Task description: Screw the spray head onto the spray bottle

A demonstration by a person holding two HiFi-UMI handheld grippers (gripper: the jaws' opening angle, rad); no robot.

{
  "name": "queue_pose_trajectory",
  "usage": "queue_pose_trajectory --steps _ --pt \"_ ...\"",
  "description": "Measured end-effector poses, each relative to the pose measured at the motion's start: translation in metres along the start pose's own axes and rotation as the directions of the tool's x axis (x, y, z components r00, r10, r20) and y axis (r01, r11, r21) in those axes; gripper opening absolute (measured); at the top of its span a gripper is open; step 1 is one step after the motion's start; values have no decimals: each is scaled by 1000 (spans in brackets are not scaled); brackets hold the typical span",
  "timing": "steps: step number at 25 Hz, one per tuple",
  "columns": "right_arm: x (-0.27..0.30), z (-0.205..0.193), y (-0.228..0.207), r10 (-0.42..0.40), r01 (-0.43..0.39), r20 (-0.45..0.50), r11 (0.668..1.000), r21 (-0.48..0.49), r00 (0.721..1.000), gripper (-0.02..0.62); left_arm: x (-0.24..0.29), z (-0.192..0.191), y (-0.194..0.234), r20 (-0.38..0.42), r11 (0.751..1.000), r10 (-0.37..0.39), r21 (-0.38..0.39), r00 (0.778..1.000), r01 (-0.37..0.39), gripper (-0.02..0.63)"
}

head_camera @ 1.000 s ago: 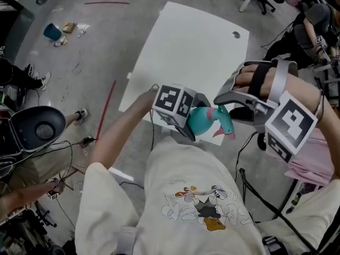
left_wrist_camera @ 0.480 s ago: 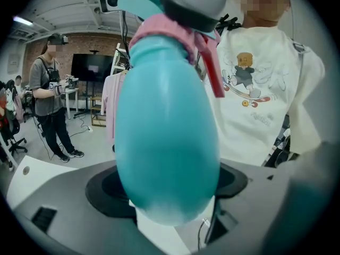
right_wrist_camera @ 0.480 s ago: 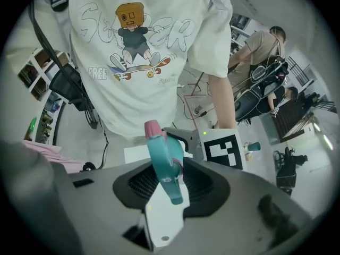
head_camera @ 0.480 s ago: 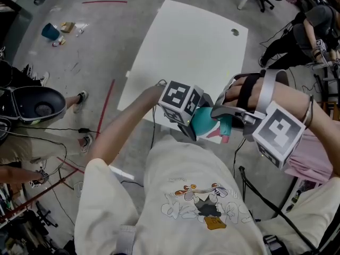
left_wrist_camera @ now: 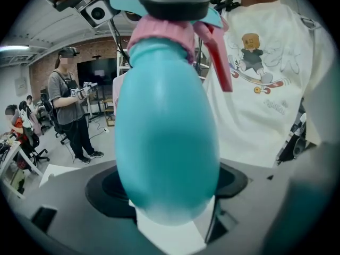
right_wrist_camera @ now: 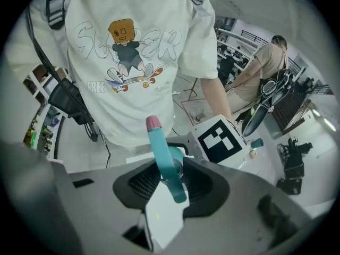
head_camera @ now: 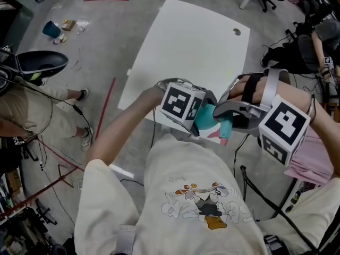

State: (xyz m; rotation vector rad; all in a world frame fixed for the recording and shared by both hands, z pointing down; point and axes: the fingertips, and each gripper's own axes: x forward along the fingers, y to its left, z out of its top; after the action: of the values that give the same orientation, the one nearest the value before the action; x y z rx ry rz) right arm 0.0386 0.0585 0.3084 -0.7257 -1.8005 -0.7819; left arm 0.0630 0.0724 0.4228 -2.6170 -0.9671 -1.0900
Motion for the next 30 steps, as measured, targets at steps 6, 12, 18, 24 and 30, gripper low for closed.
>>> queue_pose_trajectory --steps 6,12,18,24,30 --pt "3 2 -4 3 -2 -35 999 38 999 129 -5 -1 -5 -17 999 -6 -33 1000 5 423" --pt "1 -16 -12 1 0 -37 999 48 999 129 -13 -6 14 -27 999 23 -34 999 -24 423" --pt "-9 7 -1 13 -22 71 991 130 997 129 -12 7 13 -55 987 152 64 987 -148 423" --pt "-12 9 3 38 -50 102 991 125 994 129 -12 10 21 -95 972 198 148 975 -183 423" --pt "-14 -3 -6 -14 -28 141 956 294 990 129 -12 13 20 5 987 161 -10 987 -161 423"
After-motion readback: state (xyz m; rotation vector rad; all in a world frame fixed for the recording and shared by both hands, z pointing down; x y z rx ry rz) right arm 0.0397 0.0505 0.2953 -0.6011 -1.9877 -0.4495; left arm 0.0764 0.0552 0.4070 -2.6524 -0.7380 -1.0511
